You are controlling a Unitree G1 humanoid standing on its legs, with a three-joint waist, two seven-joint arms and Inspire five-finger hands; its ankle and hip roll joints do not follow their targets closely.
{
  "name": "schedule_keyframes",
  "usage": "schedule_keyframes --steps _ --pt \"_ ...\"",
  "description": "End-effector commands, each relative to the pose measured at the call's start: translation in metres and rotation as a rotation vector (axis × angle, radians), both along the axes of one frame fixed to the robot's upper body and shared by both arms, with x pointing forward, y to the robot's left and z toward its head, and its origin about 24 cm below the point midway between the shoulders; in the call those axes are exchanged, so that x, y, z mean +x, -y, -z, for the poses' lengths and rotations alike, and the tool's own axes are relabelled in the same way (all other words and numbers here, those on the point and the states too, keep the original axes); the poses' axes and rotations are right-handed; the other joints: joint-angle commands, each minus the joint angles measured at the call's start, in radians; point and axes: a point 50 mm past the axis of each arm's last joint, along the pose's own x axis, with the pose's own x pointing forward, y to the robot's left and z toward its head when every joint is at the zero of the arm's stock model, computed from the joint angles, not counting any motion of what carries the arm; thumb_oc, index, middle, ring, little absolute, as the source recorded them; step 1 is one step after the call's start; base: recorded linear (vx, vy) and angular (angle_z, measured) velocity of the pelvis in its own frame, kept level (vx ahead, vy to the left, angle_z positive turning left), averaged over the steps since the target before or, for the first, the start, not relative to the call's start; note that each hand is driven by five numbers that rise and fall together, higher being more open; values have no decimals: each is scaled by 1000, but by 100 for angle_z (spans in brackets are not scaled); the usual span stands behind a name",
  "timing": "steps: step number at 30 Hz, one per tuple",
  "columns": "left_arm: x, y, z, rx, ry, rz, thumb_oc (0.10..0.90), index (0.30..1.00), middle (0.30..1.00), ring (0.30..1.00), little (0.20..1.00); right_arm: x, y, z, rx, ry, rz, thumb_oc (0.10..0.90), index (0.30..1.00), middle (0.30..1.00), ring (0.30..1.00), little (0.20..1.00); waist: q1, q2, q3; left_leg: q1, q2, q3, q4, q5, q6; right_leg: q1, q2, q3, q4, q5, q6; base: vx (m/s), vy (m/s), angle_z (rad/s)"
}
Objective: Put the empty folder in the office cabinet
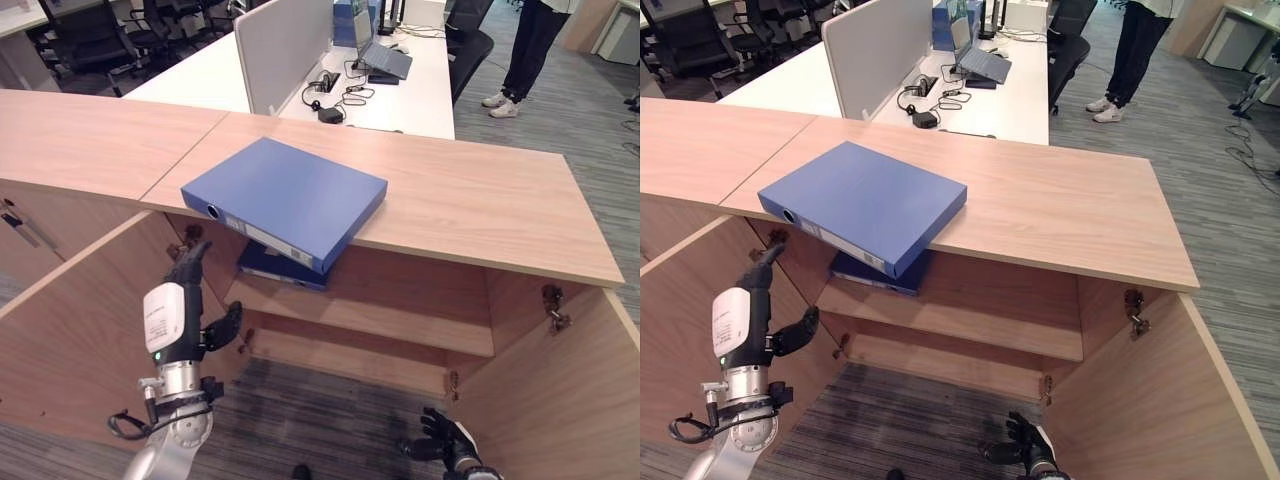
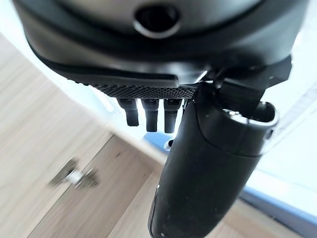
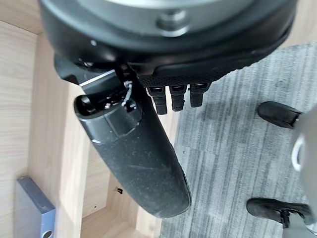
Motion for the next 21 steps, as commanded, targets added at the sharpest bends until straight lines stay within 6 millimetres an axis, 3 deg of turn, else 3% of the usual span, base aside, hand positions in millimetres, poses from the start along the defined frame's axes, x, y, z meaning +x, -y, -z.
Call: schedule_keyframes --steps 1,6,12,21 --pt "16 1 -59 102 323 46 800 900 900 900 900 30 0 -14 -20 134 -43 800 900 900 900 900 12 -1 -9 29 90 62 3 -4 -94 94 -33 -26 5 -128 86 0 0 0" --pt "16 3 -66 118 372 40 800 900 900 900 900 28 0 -14 -28 129 -45 800 900 900 900 900 4 6 -8 32 94 65 2 -3 -98 93 -32 -24 4 -131 86 0 0 0" --pt "18 6 -87 235 456 87 800 900 900 900 900 24 -1 -11 -20 115 -53 800 900 900 900 900 -6 12 -6 36 100 68 2 -4 -99 80 -25 -2 4 -132 88 -7 -4 -1" --pt "22 9 -92 307 436 151 800 900 900 900 900 28 4 -14 -29 141 -22 800 900 900 900 900 -23 27 -4 44 107 91 2 -2 -105 73 -24 8 4 -128 92 3 -5 -5"
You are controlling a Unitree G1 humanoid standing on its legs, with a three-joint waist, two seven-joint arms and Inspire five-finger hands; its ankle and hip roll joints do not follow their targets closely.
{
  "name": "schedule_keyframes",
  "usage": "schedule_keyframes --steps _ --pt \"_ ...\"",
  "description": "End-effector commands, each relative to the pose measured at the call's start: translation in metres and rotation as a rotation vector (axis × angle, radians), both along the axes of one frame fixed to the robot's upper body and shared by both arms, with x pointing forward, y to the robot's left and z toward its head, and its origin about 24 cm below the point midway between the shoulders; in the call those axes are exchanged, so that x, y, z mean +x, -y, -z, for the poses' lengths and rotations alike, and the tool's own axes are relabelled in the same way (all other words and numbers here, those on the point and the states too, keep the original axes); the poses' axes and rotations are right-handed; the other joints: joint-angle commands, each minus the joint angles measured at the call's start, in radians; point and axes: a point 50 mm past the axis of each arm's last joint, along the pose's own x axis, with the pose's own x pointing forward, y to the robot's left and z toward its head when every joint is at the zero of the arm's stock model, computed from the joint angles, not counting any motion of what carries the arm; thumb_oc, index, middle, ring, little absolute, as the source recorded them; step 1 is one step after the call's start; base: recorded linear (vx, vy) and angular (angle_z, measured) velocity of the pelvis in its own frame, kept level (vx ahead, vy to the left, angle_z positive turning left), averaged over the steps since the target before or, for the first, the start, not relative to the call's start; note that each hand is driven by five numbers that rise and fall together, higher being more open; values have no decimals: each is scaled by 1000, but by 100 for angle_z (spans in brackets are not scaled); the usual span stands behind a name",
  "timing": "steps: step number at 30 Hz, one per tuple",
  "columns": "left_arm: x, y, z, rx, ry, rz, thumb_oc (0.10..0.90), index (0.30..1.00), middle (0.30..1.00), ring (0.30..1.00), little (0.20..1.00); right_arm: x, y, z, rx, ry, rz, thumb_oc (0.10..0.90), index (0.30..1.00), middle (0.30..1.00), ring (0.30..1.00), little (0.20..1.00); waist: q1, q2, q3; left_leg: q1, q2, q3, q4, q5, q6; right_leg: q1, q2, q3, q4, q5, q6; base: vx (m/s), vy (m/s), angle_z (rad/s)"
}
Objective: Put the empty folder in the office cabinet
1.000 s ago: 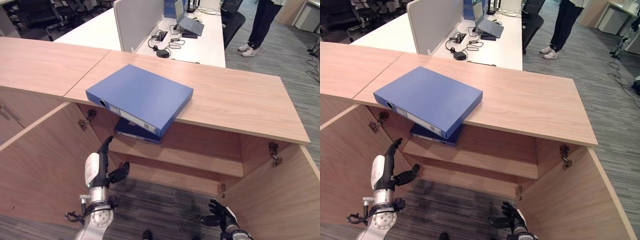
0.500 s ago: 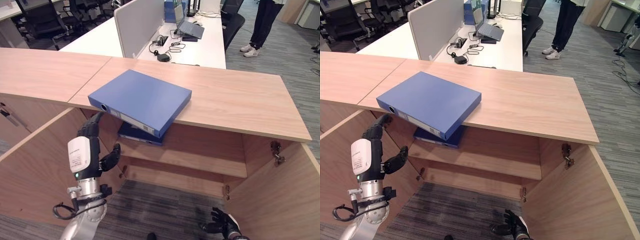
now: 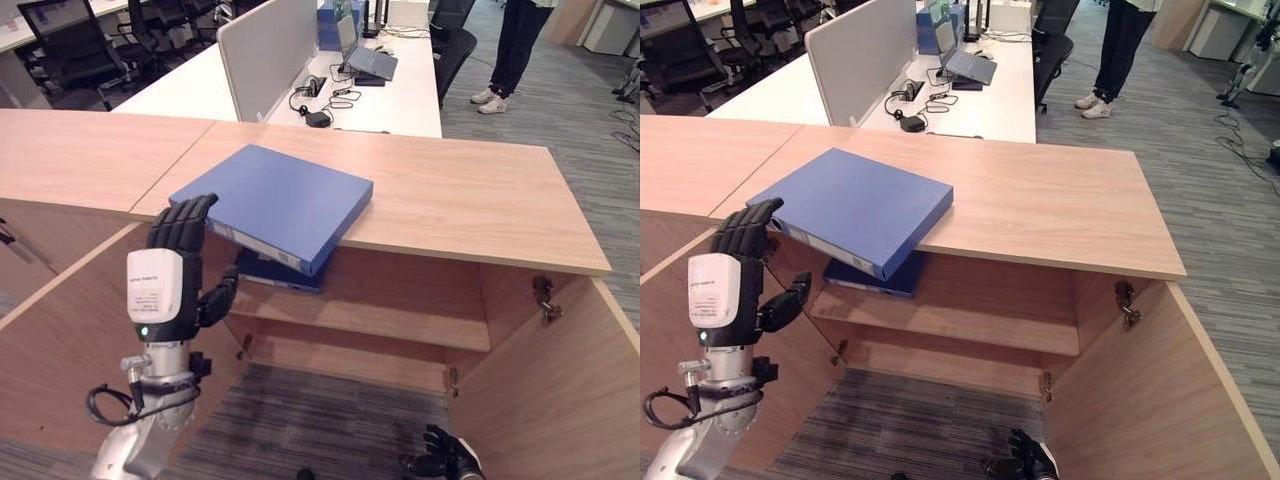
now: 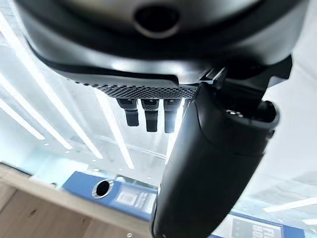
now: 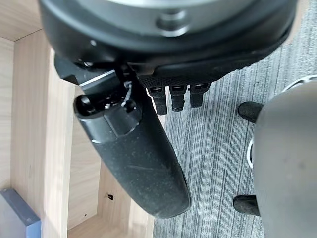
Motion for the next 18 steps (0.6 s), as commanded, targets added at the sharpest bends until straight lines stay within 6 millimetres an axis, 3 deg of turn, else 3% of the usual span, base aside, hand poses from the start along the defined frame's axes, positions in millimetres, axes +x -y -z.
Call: schedule_keyframes --steps 1,18 --pt "15 11 -48 42 250 97 800 900 900 900 900 43 3 -20 -21 187 -25 800 900 900 900 900 5 5 -2 27 98 65 2 0 -98 73 -32 -18 7 -126 93 0 -10 -7" --pt "21 -1 -48 111 192 84 800 900 900 900 900 41 13 -20 -16 193 69 800 900 900 900 900 -18 25 10 23 99 75 2 2 -102 62 -34 -17 7 -122 94 0 -1 -2"
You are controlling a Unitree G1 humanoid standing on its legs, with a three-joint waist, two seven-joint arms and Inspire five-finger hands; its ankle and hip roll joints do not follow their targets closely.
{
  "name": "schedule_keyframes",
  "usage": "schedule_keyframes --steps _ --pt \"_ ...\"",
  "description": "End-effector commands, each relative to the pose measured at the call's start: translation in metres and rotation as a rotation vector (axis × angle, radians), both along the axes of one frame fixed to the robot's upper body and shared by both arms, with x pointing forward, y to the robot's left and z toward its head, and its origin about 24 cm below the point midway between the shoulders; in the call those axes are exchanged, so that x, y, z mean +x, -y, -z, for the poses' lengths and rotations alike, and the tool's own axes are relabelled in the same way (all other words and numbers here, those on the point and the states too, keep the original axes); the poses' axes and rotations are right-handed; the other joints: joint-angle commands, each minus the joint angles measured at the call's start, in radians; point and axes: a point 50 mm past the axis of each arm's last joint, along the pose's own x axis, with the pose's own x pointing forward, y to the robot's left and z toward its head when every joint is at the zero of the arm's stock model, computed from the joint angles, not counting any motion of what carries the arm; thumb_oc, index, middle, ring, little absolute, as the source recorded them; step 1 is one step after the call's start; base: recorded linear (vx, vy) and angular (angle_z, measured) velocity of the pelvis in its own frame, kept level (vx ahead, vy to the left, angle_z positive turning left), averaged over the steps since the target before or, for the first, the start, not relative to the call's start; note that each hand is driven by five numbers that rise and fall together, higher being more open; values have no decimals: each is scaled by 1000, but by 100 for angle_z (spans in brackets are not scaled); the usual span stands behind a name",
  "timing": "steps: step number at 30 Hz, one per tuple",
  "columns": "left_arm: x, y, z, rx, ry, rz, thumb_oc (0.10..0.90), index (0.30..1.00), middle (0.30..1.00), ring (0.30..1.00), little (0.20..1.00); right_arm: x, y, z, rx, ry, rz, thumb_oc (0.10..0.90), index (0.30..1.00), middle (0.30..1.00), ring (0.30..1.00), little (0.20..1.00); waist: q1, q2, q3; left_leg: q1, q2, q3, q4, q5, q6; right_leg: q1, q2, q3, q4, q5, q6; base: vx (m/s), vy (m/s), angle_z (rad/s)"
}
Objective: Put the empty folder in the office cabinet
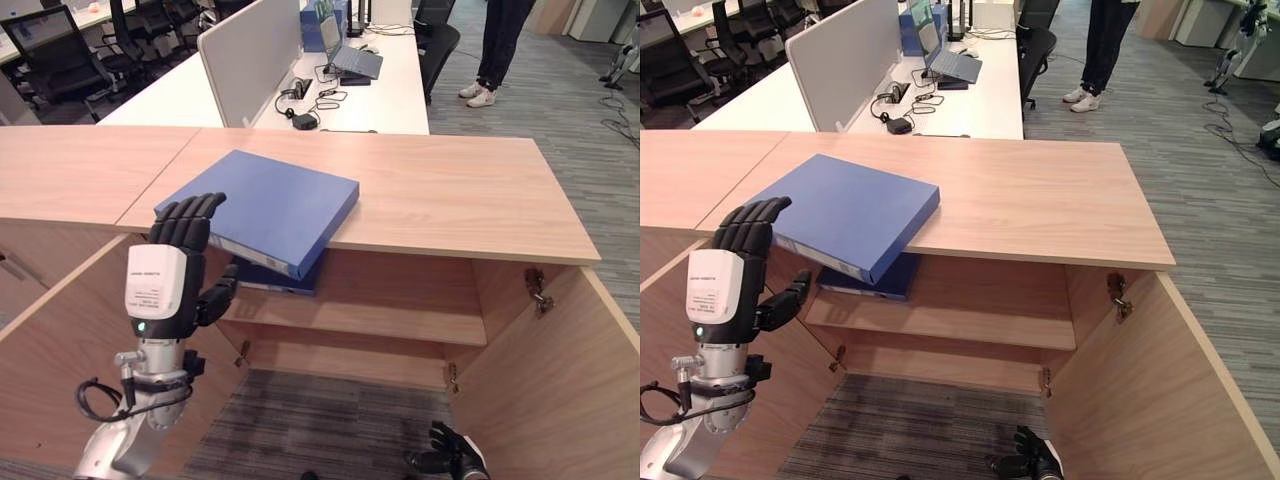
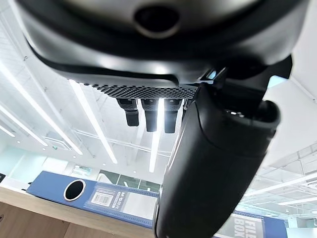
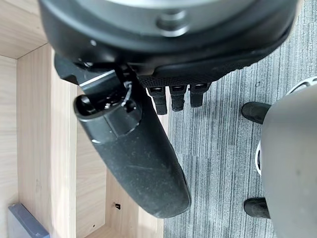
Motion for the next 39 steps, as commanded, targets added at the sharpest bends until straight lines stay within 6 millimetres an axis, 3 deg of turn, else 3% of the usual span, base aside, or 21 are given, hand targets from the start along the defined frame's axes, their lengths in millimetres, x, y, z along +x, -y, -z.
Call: schedule_keyframes --steps 1,27,39 --pt "21 3 -45 59 205 62 800 900 900 900 900 41 5 -18 -3 174 19 800 900 900 900 900 -11 -1 11 18 93 57 2 7 -96 67 -40 -36 7 -125 101 0 0 0" --pt "35 -2 -66 350 202 77 800 900 900 900 900 28 20 -12 4 133 150 800 900 900 900 900 -40 32 20 25 82 58 2 2 -95 71 -48 -37 12 -125 103 0 0 0" --pt "38 -1 -65 362 175 92 800 900 900 900 900 29 23 -13 4 140 176 800 900 900 900 900 -52 48 24 33 74 62 2 -3 -92 74 -53 -35 16 -126 102 0 0 0"
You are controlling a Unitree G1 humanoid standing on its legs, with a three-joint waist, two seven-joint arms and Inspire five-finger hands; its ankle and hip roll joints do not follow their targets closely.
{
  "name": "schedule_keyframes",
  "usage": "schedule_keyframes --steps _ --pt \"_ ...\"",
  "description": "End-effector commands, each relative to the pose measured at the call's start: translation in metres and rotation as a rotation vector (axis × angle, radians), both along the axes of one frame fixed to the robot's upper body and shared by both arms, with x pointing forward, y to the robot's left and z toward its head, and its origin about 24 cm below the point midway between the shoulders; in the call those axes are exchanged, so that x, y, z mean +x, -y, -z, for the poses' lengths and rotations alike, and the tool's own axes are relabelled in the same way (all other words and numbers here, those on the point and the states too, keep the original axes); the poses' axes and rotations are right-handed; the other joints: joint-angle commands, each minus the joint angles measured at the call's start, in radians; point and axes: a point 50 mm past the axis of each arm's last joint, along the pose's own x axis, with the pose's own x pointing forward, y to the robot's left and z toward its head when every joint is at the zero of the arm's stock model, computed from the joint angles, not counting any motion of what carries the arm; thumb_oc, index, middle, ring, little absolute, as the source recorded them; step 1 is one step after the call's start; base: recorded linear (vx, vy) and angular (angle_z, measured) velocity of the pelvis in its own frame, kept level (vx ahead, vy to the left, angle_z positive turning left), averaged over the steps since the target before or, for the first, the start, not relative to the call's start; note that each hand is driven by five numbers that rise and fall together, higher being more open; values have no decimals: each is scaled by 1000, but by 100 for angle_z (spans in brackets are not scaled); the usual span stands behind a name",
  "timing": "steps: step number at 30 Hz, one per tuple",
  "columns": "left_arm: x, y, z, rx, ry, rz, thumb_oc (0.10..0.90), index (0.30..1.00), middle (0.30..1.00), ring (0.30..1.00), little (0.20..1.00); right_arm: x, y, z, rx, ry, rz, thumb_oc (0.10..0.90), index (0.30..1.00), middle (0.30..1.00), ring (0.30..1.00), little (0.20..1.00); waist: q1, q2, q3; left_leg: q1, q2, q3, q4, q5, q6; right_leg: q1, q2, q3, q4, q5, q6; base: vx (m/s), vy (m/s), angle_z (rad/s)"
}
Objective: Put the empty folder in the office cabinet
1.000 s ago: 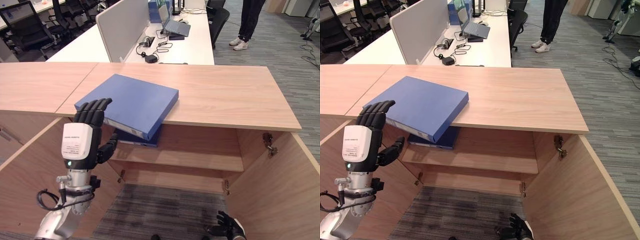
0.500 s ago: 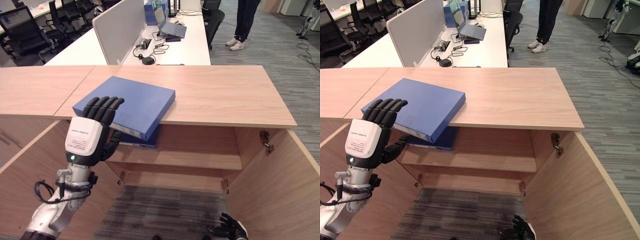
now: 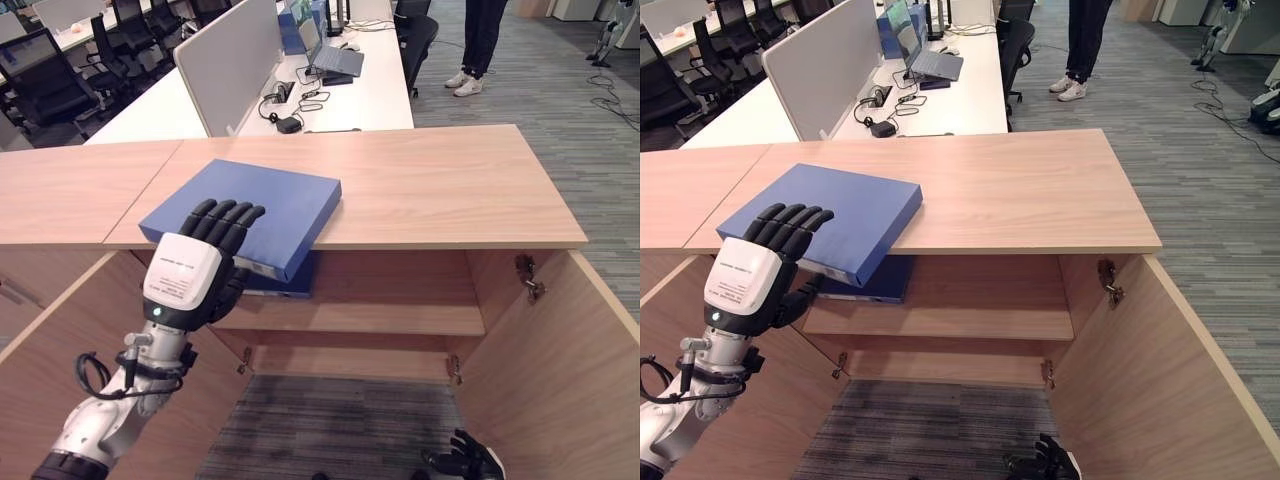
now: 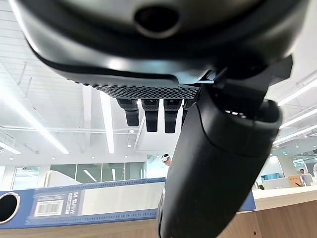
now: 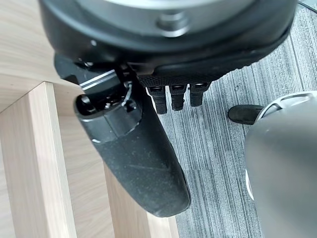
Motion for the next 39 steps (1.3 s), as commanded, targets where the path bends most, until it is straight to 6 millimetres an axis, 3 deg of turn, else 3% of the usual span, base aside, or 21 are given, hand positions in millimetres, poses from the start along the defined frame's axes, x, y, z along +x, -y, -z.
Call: schedule_keyframes --steps 1,29,39 --pt "23 1 -57 49 237 40 800 900 900 900 900 38 3 -16 -11 158 6 800 900 900 900 900 -4 0 29 36 74 61 2 -13 -101 85 -53 -34 16 -131 106 0 0 0" --pt "42 1 -40 105 117 7 800 900 900 900 900 34 1 -13 9 148 32 800 900 900 900 900 -34 -15 23 50 76 79 2 -21 -96 90 -47 -27 19 -134 104 0 0 0" --pt "49 2 -46 154 127 5 800 900 900 900 900 32 2 -12 25 141 48 800 900 900 900 900 -43 -18 18 52 75 84 2 -21 -96 87 -48 -23 19 -132 104 0 0 0"
